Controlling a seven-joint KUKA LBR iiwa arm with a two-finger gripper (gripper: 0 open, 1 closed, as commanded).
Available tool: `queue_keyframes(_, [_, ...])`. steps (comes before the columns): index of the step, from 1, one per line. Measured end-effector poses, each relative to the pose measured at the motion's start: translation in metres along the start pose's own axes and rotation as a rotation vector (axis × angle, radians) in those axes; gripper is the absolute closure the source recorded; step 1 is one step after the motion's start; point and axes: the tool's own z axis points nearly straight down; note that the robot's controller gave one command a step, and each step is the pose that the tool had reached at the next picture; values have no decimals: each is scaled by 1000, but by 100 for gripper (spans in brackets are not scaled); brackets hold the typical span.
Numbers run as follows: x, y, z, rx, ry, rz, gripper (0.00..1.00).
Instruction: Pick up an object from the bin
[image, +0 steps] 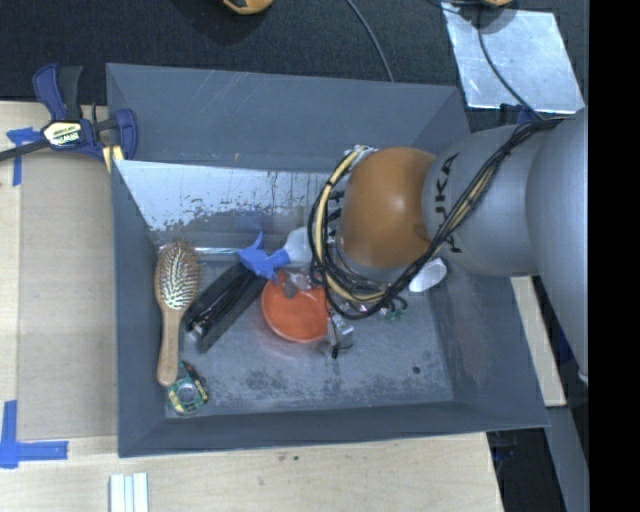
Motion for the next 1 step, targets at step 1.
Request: queue_keyframes(1, [12, 22, 0, -7, -2, 297, 100])
